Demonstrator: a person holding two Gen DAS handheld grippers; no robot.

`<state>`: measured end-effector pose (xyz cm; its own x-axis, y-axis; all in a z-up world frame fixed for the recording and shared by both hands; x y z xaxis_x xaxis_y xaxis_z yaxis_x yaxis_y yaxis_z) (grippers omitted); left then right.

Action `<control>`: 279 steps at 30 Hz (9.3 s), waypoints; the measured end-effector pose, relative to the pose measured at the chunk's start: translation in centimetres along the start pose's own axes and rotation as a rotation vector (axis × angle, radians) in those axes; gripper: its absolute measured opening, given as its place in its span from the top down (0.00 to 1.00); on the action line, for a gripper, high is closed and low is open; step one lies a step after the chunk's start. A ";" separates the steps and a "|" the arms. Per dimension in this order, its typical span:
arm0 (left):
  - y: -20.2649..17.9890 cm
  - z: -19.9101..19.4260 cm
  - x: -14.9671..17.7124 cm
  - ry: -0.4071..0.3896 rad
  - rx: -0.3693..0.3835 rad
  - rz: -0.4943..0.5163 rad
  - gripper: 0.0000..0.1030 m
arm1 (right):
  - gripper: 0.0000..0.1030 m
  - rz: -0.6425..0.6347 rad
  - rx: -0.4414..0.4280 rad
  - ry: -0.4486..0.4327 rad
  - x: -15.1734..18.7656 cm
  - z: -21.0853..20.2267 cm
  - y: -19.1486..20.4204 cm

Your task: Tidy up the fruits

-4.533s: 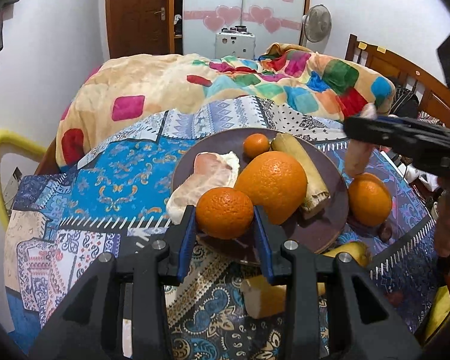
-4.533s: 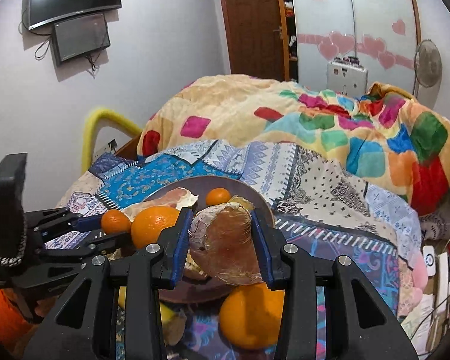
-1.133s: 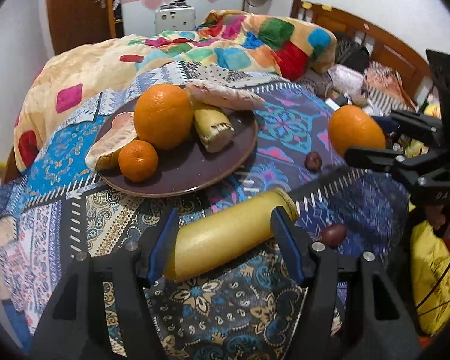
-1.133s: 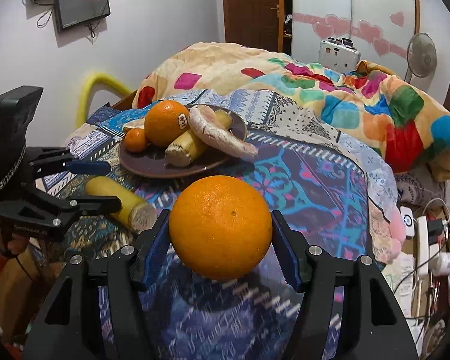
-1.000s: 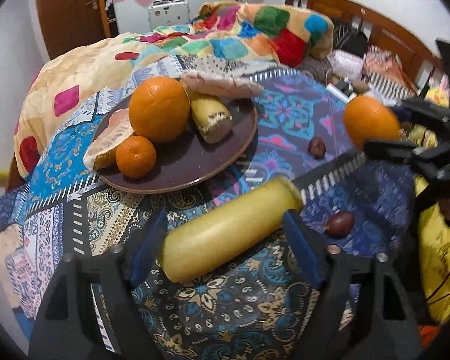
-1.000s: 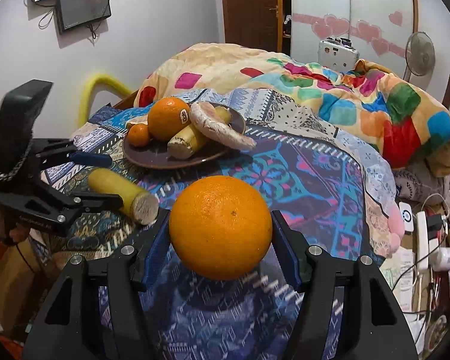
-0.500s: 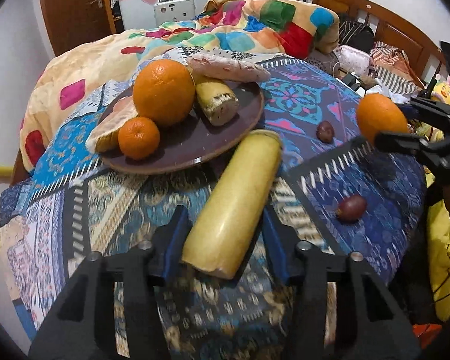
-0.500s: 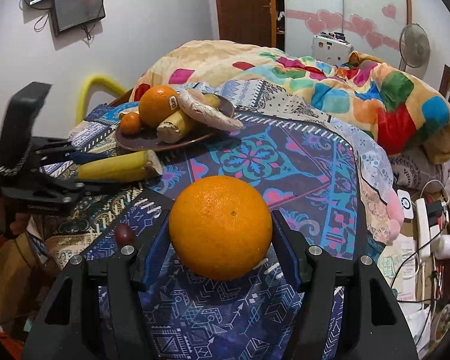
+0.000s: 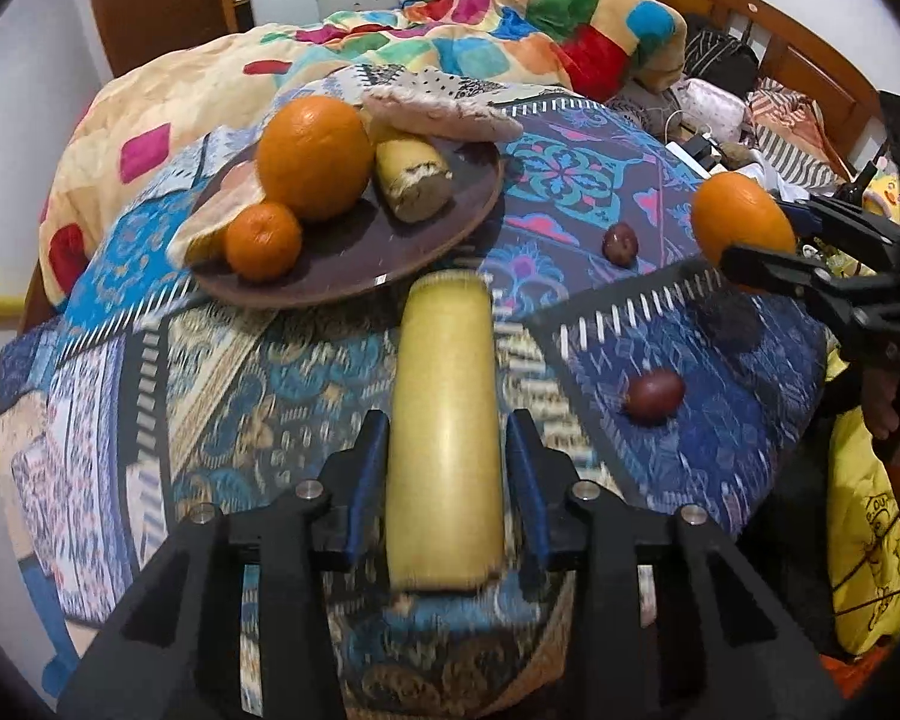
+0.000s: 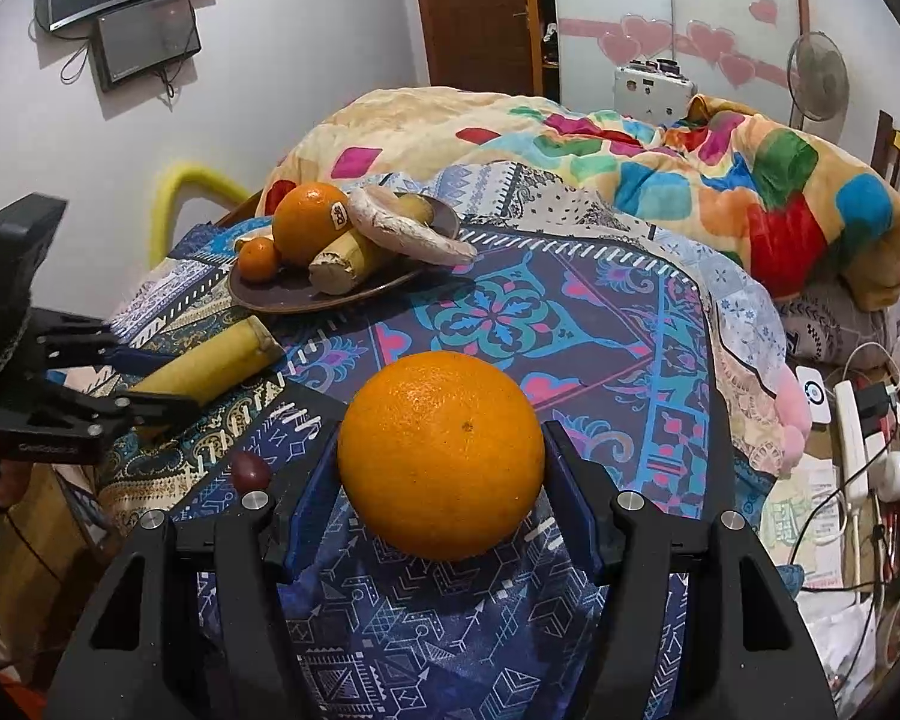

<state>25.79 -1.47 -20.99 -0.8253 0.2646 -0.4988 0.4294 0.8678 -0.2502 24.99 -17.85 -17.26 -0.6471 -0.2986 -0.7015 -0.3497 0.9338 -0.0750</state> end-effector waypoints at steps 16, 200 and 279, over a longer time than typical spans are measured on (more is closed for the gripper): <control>0.8 -0.9 -2.1 -0.104 0.000 0.008 0.65 | 0.41 0.011 -0.018 -0.008 -1.2 0.9 0.8; 13.8 -5.2 -12.4 -0.181 -0.036 -0.107 0.64 | 0.39 -0.231 -0.097 -0.058 -9.2 6.9 13.1; -7.3 1.9 0.5 -0.301 0.034 -0.126 0.74 | 0.32 -0.003 0.082 -0.096 3.9 -4.5 -0.8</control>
<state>22.97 -8.47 -21.00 -0.7293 0.0153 -0.6840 0.3472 0.8698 -0.3507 19.67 -20.63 -16.79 -0.5765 -0.2849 -0.7658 -0.2925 0.9471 -0.1321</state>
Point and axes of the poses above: each gripper's, at about its wrist camera, not at the fingertips, and z roughly the way its jaws point, y to its left, x to its underside, the point moved 7 cm from there along z, roughly the way its jaws point, and after that the axes turned 15 degrees about x, right-handed, at the moved point
